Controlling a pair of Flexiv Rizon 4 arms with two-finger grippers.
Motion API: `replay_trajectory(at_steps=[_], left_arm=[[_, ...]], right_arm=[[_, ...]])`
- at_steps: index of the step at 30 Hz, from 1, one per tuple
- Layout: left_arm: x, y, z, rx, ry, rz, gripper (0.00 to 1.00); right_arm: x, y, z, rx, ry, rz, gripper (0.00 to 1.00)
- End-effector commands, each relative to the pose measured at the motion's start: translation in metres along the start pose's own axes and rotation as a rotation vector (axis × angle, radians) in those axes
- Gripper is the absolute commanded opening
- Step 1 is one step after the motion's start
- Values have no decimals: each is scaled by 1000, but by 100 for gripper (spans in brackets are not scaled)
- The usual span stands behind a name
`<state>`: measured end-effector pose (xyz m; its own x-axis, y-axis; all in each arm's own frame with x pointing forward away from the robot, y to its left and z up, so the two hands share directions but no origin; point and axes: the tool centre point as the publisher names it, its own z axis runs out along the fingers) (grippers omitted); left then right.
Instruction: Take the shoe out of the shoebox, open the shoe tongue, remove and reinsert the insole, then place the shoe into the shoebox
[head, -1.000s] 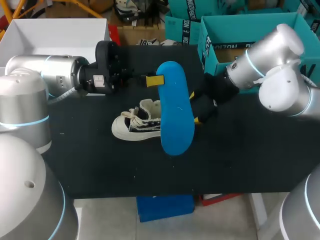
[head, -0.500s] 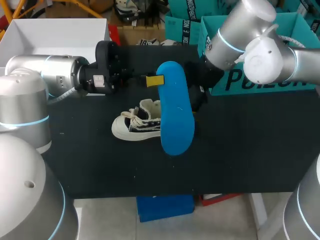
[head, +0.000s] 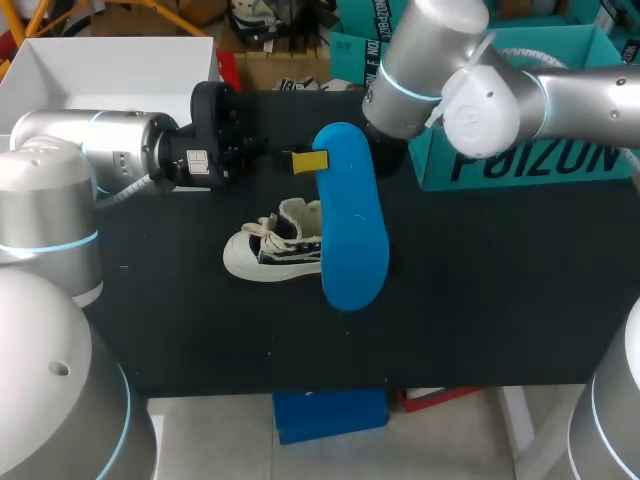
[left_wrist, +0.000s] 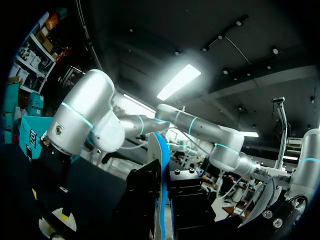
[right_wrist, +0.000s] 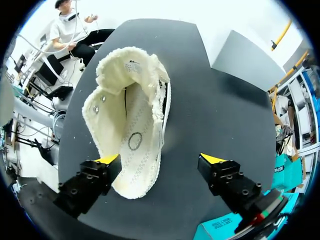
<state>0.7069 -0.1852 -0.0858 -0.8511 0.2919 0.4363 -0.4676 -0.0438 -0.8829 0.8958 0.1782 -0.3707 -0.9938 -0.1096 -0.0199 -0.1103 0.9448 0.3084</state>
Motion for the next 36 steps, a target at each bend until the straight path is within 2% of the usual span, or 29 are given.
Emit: replay_trajectory(at_steps=[1, 6, 9, 11, 16, 21, 27, 36], left_arm=[[1, 1, 1, 0, -6, 1, 0], [1, 1, 1, 0, -6, 1, 0], [1, 1, 1, 0, -6, 1, 0], [1, 1, 1, 0, -6, 1, 0], [1, 1, 1, 0, -6, 1, 0], [1, 1, 1, 0, -6, 1, 0], [1, 1, 1, 0, -6, 1, 0], [1, 1, 1, 0, -6, 1, 0]], right_arm=[[-5, 15, 6, 80, 11, -1, 100], [-6, 29, 10, 98, 24, -7, 100], [-6, 38, 13, 127, 39, -22, 100], [-6, 43, 15, 192, 57, -41, 100], [-6, 51, 21, 218, 78, -60, 100], [-9, 52, 27, 232, 88, -64, 100], [-11, 42, 30, 269, 98, -61, 100], [-9, 38, 38, 313, 104, -61, 100]])
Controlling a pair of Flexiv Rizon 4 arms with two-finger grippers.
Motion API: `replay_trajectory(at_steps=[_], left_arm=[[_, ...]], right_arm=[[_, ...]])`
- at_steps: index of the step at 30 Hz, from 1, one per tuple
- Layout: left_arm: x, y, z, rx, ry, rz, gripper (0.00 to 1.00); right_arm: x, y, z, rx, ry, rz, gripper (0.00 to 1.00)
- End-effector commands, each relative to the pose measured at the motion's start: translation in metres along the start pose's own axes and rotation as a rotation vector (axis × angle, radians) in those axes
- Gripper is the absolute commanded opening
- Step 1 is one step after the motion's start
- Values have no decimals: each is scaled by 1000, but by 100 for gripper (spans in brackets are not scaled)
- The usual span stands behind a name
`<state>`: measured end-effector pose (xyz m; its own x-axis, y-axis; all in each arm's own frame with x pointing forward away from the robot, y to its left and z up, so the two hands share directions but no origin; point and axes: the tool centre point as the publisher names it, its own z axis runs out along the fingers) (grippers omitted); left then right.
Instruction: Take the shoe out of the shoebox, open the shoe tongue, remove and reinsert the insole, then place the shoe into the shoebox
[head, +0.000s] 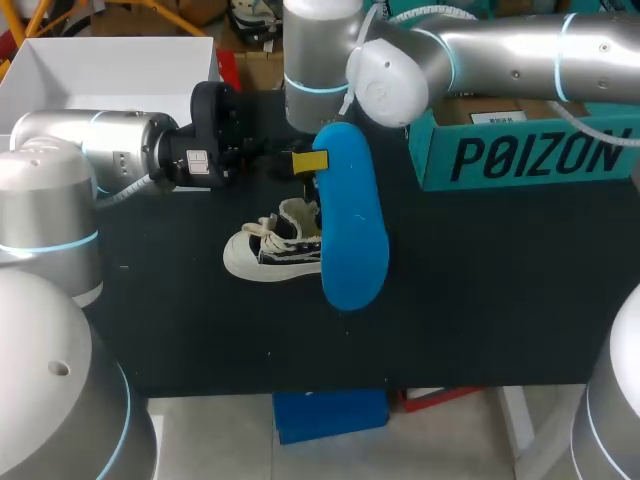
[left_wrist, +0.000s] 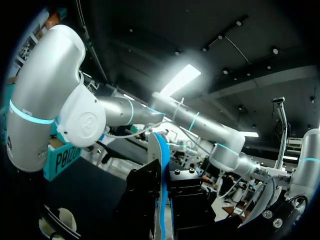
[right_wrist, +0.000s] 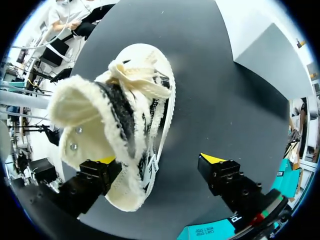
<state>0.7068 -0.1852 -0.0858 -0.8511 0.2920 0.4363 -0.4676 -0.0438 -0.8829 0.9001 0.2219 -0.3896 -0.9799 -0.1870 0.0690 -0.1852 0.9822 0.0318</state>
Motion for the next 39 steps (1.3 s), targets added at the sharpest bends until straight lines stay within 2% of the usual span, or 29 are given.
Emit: replay_trajectory(at_steps=[1, 17, 18, 19, 20, 39], left_arm=[[1, 1, 1, 0, -6, 1, 0], [1, 1, 1, 0, -6, 1, 0], [1, 1, 1, 0, -6, 1, 0], [1, 1, 1, 0, -6, 1, 0], [1, 1, 1, 0, -6, 1, 0], [1, 1, 1, 0, -6, 1, 0]], right_arm=[[-1, 5, 7, 29, 4, 4, 100], [2, 2, 20, 26, -2, 26, 100], [3, 2, 22, 25, -1, 26, 78], [4, 2, 23, 24, 1, 26, 29], [4, 3, 25, 16, 15, 13, 0], [5, 6, 28, 0, 36, -4, 0]])
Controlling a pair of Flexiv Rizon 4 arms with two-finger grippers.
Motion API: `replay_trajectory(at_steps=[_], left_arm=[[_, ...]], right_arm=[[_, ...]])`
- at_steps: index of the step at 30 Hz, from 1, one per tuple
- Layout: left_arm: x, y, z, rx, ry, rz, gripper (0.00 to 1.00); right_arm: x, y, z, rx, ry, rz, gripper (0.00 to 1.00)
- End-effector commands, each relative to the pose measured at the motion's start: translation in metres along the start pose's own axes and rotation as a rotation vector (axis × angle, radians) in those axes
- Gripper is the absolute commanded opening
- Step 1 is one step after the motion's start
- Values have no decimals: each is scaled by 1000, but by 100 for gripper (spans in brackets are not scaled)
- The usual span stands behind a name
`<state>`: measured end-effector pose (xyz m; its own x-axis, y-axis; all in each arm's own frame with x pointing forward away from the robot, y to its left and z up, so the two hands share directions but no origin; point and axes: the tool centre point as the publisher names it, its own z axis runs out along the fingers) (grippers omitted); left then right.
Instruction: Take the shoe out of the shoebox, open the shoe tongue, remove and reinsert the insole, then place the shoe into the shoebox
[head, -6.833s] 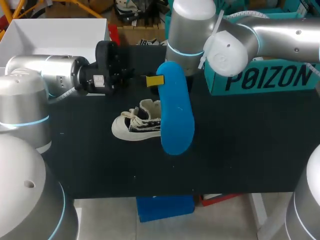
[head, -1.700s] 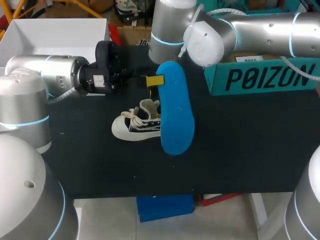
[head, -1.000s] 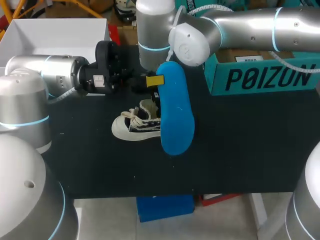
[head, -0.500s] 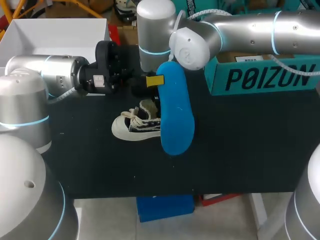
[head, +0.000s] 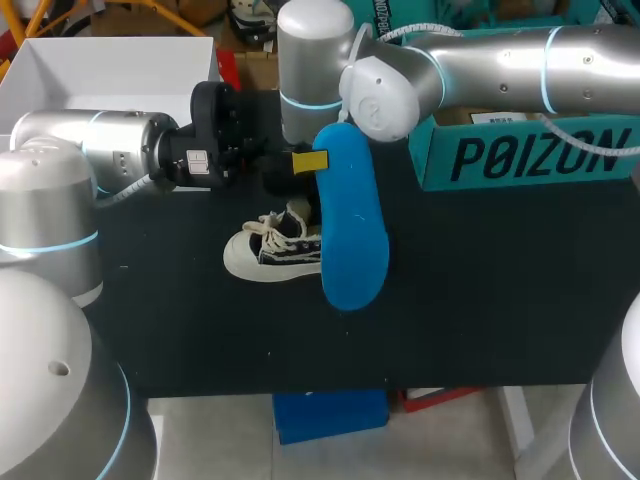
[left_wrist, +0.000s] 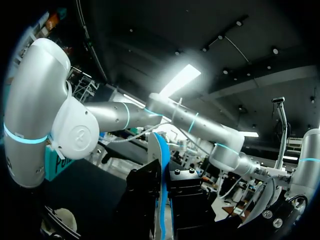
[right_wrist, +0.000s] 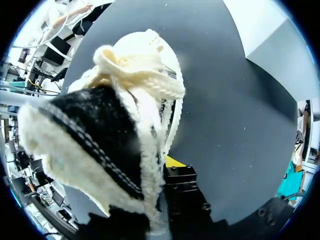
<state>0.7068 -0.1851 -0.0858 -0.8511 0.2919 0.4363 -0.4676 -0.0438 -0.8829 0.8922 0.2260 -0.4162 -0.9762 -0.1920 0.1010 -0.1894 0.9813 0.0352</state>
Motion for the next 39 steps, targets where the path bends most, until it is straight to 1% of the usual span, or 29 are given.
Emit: replay_trajectory(at_steps=[1, 12, 13, 14, 18, 21, 24, 28, 30, 31, 33, 34, 39], left_arm=[[1, 1, 1, 0, -6, 1, 0], [1, 1, 1, 0, -6, 1, 0], [1, 1, 1, 0, -6, 1, 0], [1, 1, 1, 0, -6, 1, 0], [1, 1, 1, 0, -6, 1, 0], [1, 1, 1, 0, -6, 1, 0], [1, 1, 1, 0, -6, 1, 0], [1, 1, 1, 0, -6, 1, 0], [1, 1, 1, 0, -6, 1, 0], [1, 1, 1, 0, -6, 1, 0], [1, 1, 1, 0, -6, 1, 0], [1, 1, 1, 0, -6, 1, 0], [1, 1, 1, 0, -6, 1, 0]], right_arm=[[0, 2, 1, 3, 3, 0, 0], [0, 2, 1, 3, 3, 0, 0], [2, 1, -4, -21, 15, -18, 0], [3, 0, -7, -25, 18, -22, 0], [7, -4, -21, -7, 0, -12, 0], [10, -9, -39, -1, -18, 22, 0], [11, -13, -52, 13, -57, 52, 0], [9, -16, -63, 45, -103, 113, 0], [6, -18, -68, 92, -150, 180, 0], [2, -19, -67, 144, -177, 235, 0], [0, -20, -69, 179, -189, 291, 0], [-5, -22, -68, 233, -210, 371, 0], [-12, -29, -69, 273, -225, 586, 0]])
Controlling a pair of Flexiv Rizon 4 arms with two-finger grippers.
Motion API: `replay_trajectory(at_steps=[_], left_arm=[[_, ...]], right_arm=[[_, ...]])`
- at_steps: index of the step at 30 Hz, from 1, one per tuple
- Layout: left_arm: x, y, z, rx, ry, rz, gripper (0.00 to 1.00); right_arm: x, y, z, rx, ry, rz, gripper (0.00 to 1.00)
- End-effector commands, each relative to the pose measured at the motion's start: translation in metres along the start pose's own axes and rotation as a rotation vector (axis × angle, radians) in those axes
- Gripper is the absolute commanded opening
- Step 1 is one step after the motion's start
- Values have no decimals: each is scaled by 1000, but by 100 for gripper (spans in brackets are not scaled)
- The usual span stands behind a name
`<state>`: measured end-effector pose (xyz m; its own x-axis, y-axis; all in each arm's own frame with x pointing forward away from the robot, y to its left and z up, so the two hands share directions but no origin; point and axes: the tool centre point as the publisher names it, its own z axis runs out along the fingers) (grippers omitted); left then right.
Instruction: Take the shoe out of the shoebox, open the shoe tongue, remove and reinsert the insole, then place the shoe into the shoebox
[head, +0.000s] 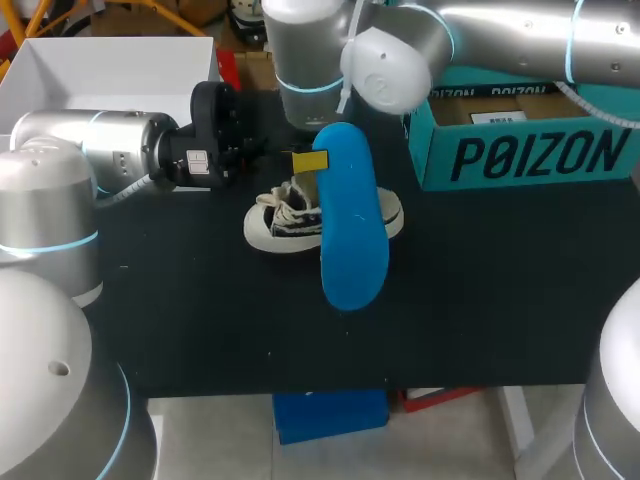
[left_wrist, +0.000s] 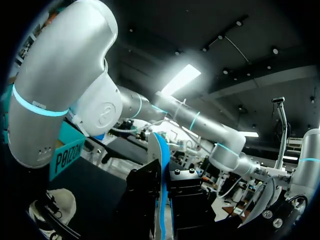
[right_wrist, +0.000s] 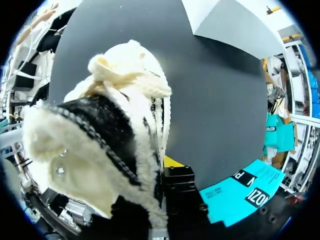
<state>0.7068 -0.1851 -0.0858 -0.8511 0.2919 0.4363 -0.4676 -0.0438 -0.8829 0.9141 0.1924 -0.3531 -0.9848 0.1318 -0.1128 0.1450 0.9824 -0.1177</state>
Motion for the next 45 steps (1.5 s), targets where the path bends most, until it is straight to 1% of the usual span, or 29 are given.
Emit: replay_trajectory(at_steps=[1, 4, 10, 16, 21, 26, 32, 35, 38, 39, 41, 42, 44, 45], left_arm=[[1, 1, 1, 0, -6, 1, 0], [1, 1, 1, 0, -6, 1, 0], [1, 1, 1, 0, -6, 1, 0], [1, 1, 1, 0, -6, 1, 0], [1, 1, 1, 0, -6, 1, 0], [1, 1, 1, 0, -6, 1, 0], [1, 1, 1, 0, -6, 1, 0], [1, 1, 1, 0, -6, 1, 0], [1, 1, 1, 0, -6, 1, 0], [1, 1, 1, 0, -6, 1, 0], [1, 1, 1, 0, -6, 1, 0], [1, 1, 1, 0, -6, 1, 0], [1, 1, 1, 0, -6, 1, 0], [1, 1, 1, 0, -6, 1, 0]], right_arm=[[-4, 5, -4, 148, -22, 286, 0], [-9, 0, -2, 188, -34, 420, 0], [-16, -7, 1, 191, -29, 700, 0], [-19, -12, 4, 138, 35, 963, 0], [-17, -16, -1, 61, 121, 1177, 0], [-13, -16, -2, -7, 174, 1376, 0], [0, -15, 2, -43, 201, 1554, 0], [4, -15, 7, -41, 199, 1607, 0], [9, -12, 7, -65, 182, 1629, 0], [11, -11, 6, -63, 152, 1636, 0], [12, -11, 7, -78, 163, 1677, 0], [14, -9, 7, -68, 133, 1668, 0], [19, -4, 8, -85, 149, 1650, 0], [20, -1, 9, -78, 126, 1627, 0]])
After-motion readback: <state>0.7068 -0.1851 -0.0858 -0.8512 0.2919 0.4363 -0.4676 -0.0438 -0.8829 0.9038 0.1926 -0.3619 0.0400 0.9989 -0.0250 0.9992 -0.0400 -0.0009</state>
